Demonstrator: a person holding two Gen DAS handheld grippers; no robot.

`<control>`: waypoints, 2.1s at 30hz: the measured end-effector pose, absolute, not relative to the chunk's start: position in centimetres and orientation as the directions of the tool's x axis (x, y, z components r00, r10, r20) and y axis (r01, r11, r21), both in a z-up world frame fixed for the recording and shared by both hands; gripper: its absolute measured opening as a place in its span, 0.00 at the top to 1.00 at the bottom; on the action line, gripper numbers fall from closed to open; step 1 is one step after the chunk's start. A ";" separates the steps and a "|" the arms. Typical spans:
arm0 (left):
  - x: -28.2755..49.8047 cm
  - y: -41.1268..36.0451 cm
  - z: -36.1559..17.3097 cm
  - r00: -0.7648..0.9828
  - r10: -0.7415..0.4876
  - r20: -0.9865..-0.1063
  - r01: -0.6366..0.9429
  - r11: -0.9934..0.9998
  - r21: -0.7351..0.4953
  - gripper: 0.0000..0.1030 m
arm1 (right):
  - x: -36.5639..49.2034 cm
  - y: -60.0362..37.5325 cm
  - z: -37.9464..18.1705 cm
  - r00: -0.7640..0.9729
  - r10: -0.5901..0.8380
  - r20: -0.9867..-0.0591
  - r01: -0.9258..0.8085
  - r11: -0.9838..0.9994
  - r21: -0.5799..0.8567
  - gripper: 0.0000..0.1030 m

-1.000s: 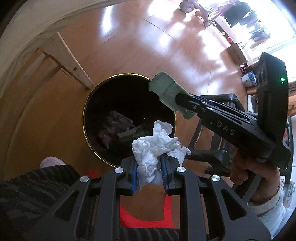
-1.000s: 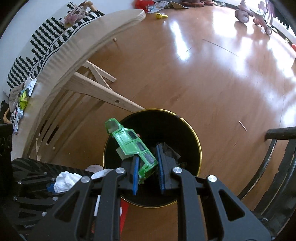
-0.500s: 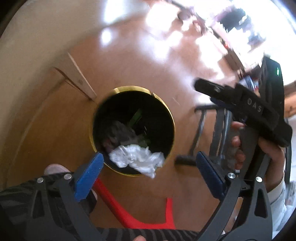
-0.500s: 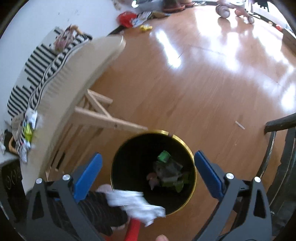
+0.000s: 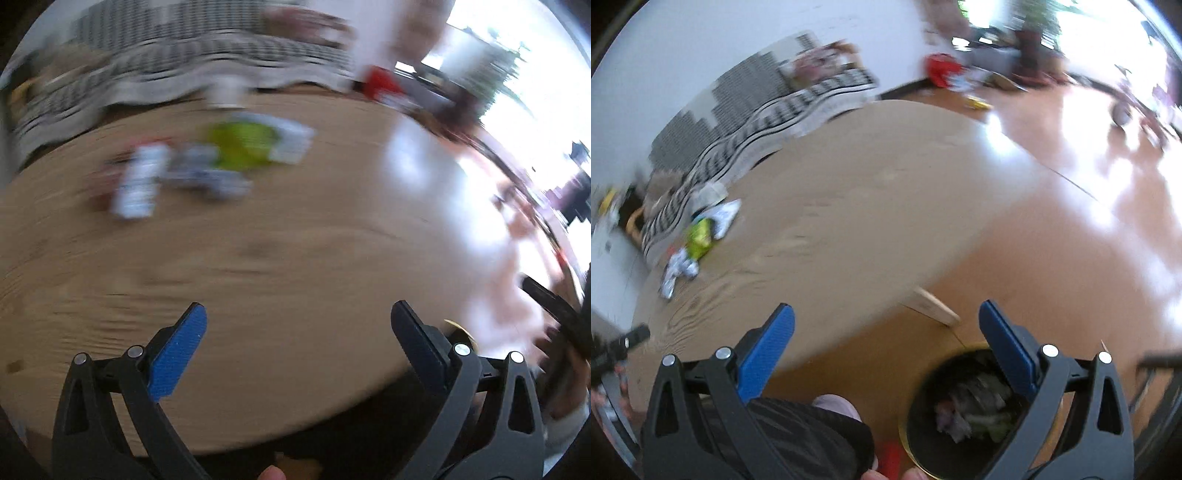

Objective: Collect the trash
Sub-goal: 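Move both tools back over the table toward the remaining trash, then grasp the blister pack with left tool while right tool grasps crumpled foil wrapper, then carry the blister pack and foil wrapper with both tools over the bin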

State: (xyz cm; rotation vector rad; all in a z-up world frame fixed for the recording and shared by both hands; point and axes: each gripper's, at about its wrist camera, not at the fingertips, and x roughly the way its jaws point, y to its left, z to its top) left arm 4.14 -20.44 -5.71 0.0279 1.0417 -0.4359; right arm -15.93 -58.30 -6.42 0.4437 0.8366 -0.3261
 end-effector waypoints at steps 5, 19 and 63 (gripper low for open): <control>9.2 -11.8 -5.3 0.488 -0.227 -0.843 0.205 0.968 -0.141 0.06 | -7.6 -52.3 -5.8 0.645 -0.024 -0.764 0.287 0.934 0.213 0.07; 19.7 -9.1 -10.2 0.438 -0.148 -0.887 0.151 0.984 -0.090 0.06 | 8.4 -38.4 -9.2 0.538 0.224 -0.813 -0.069 0.972 0.223 0.07; 14.9 -13.3 -9.8 0.462 -0.296 -0.836 0.356 0.925 -0.130 0.68 | 11.5 -33.7 -10.1 0.499 0.384 -0.777 -0.177 0.923 0.343 0.72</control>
